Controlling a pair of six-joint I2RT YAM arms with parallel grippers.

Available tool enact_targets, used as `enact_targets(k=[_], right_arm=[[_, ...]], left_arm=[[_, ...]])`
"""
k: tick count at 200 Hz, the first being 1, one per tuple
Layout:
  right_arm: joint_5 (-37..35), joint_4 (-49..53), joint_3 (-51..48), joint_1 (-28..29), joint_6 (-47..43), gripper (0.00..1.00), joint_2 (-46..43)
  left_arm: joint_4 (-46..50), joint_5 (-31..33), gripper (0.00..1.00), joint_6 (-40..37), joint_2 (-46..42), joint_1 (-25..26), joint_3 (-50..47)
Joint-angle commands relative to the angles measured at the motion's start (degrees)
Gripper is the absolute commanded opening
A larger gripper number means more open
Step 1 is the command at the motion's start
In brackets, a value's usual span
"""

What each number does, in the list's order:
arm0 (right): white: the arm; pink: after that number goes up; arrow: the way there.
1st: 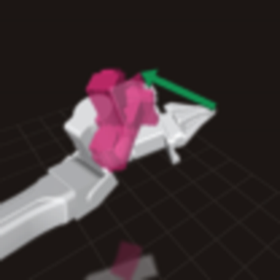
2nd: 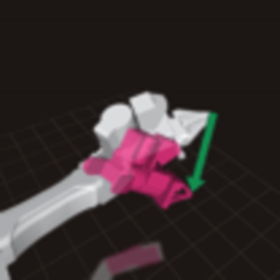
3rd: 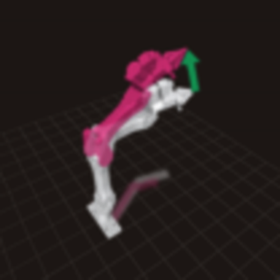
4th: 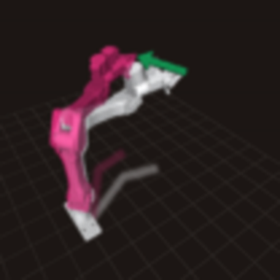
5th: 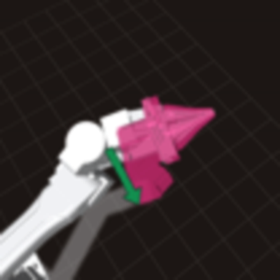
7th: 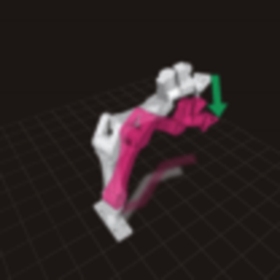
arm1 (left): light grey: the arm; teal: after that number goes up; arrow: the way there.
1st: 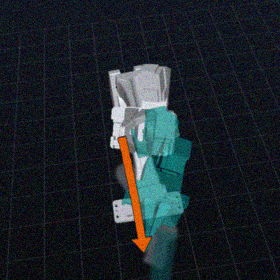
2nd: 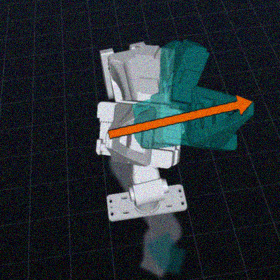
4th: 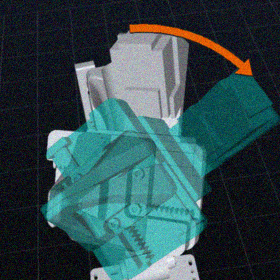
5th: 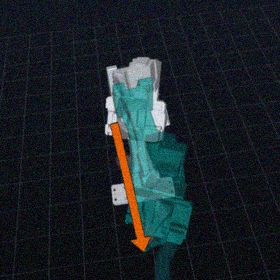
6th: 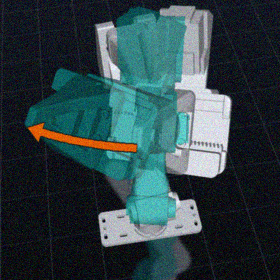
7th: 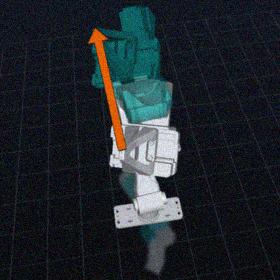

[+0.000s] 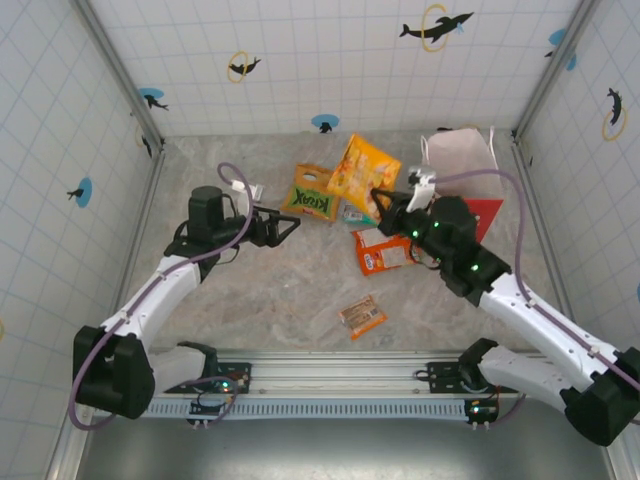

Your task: Place the snacks into the paper bag

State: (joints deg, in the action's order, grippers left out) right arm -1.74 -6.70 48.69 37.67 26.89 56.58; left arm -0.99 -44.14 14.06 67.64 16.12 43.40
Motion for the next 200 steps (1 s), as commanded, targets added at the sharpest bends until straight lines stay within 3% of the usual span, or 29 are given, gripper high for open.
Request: enact_targets(k=[1,60,81,93,112,200], right_arm=[[1.0,0.9,6.7,-4.2,-5.8,0.03,-0.8],[2.9,0.4,17.7,-15.6,-12.3,0.03,2.8],[-3.7,1.7,18.0,-18.8,-12.7,0.02,2.6],[-9.1,3.8,17.4,-19.8,-13.1,0.02,2.4],[-11.1,5.2,14.7,-22.4,-14.2,0.02,1.4],[-4.6,2.9,1.9,-31.8,-11.6,0.03,1.3]], left_arm=[[-1.6,0.9,0.94,0.9,1.5,1.4,2.6],[-1.7,1.9,0.93,0.9,4.2,4.3,4.7],[-1.7,2.4,0.93,0.9,4.6,4.6,4.9],[-1.7,2.5,0.93,0.9,4.9,4.9,5.0],[-1.4,2.8,0.93,0.9,5.2,4.9,5.1],[0.3,3.6,0.92,-0.1,5.7,5.3,4.9]])
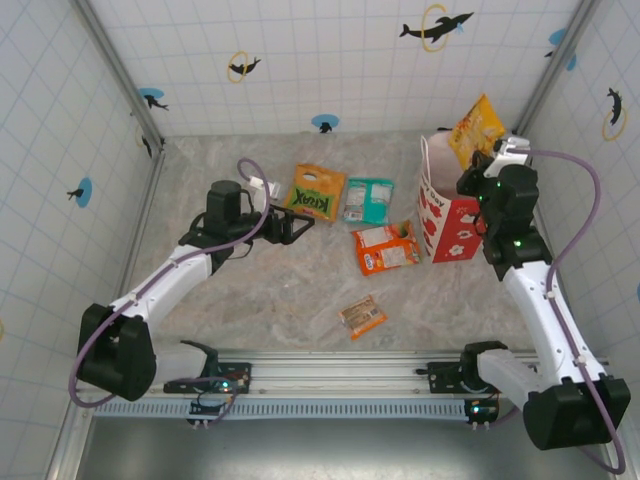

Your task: Place the snacks into the paper bag

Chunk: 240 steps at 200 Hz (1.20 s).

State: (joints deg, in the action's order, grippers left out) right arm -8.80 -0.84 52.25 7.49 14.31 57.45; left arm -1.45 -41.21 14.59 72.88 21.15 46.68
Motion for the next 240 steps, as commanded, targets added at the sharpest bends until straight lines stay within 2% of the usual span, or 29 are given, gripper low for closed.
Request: enact_targets(k=[1,24,66,104,123,189,225,240], right_arm=[[2.6,-3.1,-1.7,-1.7,1.0,0.03,0.4],[4.3,-2.6,-1.3,-2.9,1.1,0.04,2.1],[4.7,-2.3,-1.9,-3.6,1.2,0.12,2.8],[4.8,0.0,-0.9,-3.8,1.2,0.36,2.5],[4.8,2.0,0.2,-3.8,1.2,0.43,1.9],[6.4,8.4,3.0,-1.7,1.7,0.47,-3.1],[4.7,13.5,3.7,4.5,1.7,0.48,-6.2],[3.2,15.2,3.7,7.5,1.6,0.49,-7.3]], left_arm=[[0.8,0.7,0.92,-0.7,0.4,0.3,1.7],[1.2,1.0,0.92,-0.9,0.3,0.4,1.4],[1.3,1.2,0.92,-0.8,0.4,0.4,1.3],[1.9,2.0,0.92,-0.8,0.4,0.3,1.5],[3.1,3.0,0.92,-0.7,0.8,0.4,2.2],[5.7,5.5,0.92,0.2,1.8,0.4,3.6],[6.0,6.2,0.92,0.4,2.1,0.4,3.6],[6.2,7.0,0.92,2.8,2.3,0.3,3.6]])
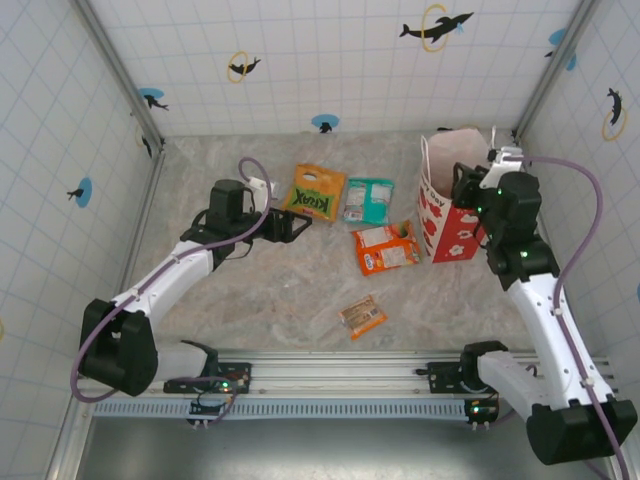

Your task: Place the snacks into the paper bag

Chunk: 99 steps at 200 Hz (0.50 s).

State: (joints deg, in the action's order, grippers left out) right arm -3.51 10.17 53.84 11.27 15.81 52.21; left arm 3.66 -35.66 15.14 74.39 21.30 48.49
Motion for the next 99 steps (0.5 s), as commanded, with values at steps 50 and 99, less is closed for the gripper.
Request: enact_targets(k=[50,99], right_arm=[[-4.9,8.4,0.1,12.8,3.4,0.49,-5.8],[-8.1,9.4,-5.4,21.4,8.3,0.49,-9.0]], left_arm=[[1.9,3.2,0.92,4.1,1.5,0.2,1.3],[2.1,3.4,0.92,5.2,2.5,0.3,1.1]])
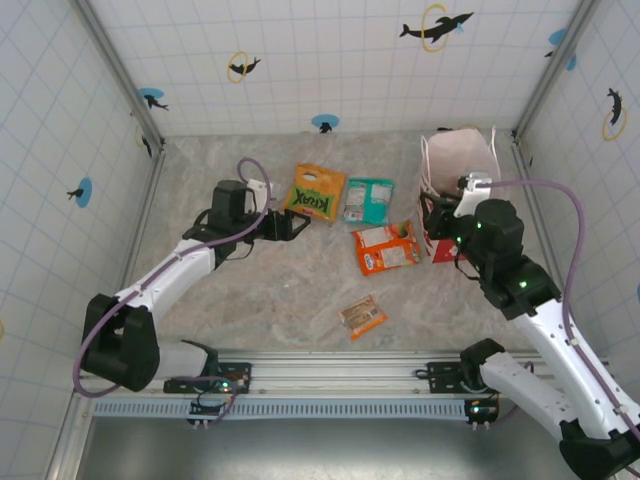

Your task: Place the snacks into the paper bag

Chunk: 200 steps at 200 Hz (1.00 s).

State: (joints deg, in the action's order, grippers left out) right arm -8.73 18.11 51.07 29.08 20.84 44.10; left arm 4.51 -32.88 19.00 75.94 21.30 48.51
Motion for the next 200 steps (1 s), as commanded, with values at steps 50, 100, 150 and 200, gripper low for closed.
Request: enact_targets(k=[50,100,150,200], right_arm=[[-8.9,1.3,-6.0,14.0,6.8,0.49,-1.4],[-16.4,-1.0,-10.5,23.8,10.9,0.5,-1.5],[-21.4,-5.3,-15.7,30.8,16.6,0.49,-1.4],[-25.0,-11.7,-21.6,35.5,20.9,0.49,-0.9]], left_arm=[[2.2,3.1,0.92,2.7,2.2,0.1,0.9],[2.6,6.9,0.94,3.8,3.0,0.2,0.7],[6.3,8.6,0.94,4.1,6.7,-0.3,2.7],[6.0,8.5,0.94,5.9,9.9,-2.7,3.6]])
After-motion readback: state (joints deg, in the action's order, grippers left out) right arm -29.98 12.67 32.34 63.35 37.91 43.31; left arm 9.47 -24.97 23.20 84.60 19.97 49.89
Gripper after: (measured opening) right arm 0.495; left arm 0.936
